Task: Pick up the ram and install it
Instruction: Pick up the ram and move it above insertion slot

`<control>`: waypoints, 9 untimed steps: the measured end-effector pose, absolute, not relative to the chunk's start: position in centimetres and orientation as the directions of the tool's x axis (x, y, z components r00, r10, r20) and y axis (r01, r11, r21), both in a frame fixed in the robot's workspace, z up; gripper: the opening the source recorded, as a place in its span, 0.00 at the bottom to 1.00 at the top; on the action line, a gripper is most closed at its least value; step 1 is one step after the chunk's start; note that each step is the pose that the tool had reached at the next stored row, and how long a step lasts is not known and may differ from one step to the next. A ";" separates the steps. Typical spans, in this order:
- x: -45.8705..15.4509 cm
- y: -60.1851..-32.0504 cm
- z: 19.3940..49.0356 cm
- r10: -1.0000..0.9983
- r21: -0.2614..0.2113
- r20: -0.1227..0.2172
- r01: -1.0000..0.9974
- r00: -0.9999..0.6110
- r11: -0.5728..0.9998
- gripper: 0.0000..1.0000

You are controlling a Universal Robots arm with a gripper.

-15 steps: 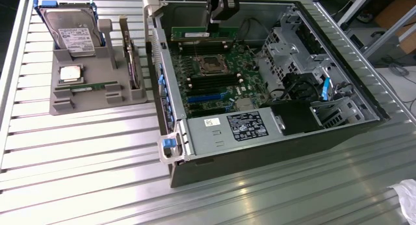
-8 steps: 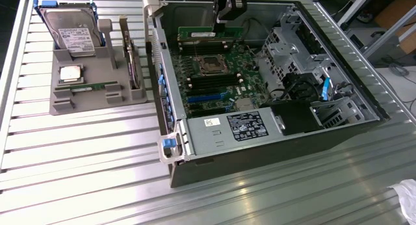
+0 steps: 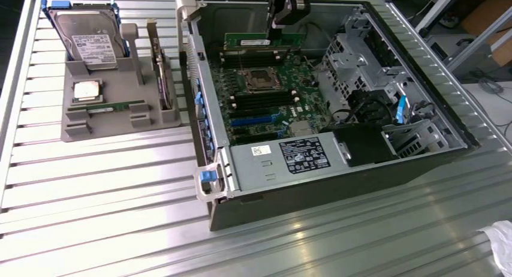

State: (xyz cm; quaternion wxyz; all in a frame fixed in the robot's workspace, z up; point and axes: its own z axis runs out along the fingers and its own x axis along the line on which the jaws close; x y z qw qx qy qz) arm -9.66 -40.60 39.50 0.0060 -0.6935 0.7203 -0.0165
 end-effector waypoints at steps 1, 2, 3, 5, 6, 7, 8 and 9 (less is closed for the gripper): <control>-9.6 -40.6 39.5 -0.999 -0.032 0.014 -0.999 -0.038 0.038 0.12; -9.4 -40.6 39.5 -0.999 -0.032 0.014 -0.999 -0.038 0.038 0.12; -9.3 -40.6 39.5 -0.999 -0.032 0.014 -0.999 -0.038 0.038 0.12; -9.0 -40.6 39.5 -0.999 -0.032 0.014 -0.999 -0.038 0.038 0.12; -8.7 -40.6 39.5 -0.999 -0.032 0.014 -0.999 -0.038 0.038 0.12; -8.6 -40.6 39.5 -0.999 -0.032 0.014 -0.999 -0.038 0.038 0.12; -8.5 -40.6 39.5 -0.999 -0.032 0.014 -0.999 -0.038 0.038 0.12; -8.4 -40.6 39.5 -0.999 -0.032 0.014 -0.999 -0.038 0.038 0.12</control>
